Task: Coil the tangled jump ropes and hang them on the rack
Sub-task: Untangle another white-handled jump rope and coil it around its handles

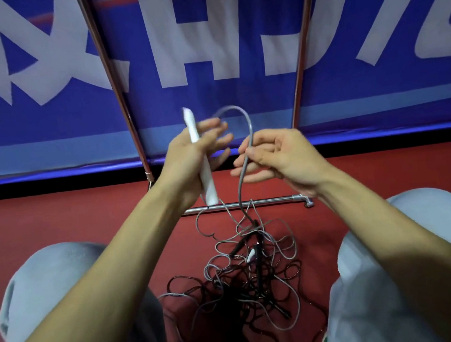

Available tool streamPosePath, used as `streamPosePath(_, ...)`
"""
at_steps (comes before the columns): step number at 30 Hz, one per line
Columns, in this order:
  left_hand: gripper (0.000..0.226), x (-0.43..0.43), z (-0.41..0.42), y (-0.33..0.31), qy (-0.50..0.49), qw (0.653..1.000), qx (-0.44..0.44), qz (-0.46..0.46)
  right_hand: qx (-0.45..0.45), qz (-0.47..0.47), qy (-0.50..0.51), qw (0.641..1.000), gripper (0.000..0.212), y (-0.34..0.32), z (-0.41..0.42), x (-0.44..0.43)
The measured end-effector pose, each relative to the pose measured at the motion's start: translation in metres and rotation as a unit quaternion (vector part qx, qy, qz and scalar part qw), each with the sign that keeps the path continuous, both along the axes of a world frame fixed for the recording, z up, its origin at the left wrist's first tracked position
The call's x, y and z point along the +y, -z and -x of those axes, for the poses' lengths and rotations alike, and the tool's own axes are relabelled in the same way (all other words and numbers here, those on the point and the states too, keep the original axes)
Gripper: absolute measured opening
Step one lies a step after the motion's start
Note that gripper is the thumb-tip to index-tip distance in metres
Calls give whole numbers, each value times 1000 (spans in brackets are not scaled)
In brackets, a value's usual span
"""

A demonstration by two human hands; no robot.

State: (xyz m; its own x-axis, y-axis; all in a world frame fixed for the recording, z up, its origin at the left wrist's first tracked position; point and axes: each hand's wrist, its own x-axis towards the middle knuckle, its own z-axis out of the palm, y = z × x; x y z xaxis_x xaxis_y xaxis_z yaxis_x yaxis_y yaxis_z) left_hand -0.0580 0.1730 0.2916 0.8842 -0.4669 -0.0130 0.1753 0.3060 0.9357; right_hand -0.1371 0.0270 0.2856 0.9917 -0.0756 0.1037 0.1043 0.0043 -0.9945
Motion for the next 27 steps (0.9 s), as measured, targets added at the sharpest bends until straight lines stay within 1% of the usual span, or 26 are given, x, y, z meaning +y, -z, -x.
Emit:
streamPosePath(2,22,-5,9,8,44,993,-28,-106,-31,-76,25,996,10,-9,2,-3)
streamPosePath(3,25,-7,12,13,72,987,-33,-143,-44,-114,38,992,10,-13,3,-5)
streamPosePath(6,26,-11,18,18,132,971,-34,-196,-79,-221,76,969,9,-20,3,-11)
streamPosePath(10,22,-11,25,18,223,949,-84,-209,-108,-337,107,929,14,-24,0,-22)
streamPosePath(12,21,-12,29,18,263,939,-90,-200,-120,-385,129,906,15,-24,-1,-28)
streamPosePath(16,19,-12,31,18,294,936,-89,-172,-111,-435,181,875,10,-19,-4,-37)
streamPosePath(18,15,-12,32,16,281,939,-92,-174,-92,-438,205,871,8,-15,-6,-39)
streamPosePath(20,8,-12,33,14,253,951,-86,-157,-63,-412,226,880,7,-10,-9,-39)
streamPosePath(23,5,-12,33,8,186,973,-85,-107,6,-339,213,916,8,-4,-12,-34)
streamPosePath(27,8,-10,28,0,103,994,-31,-14,68,-241,166,954,11,2,-12,-19)
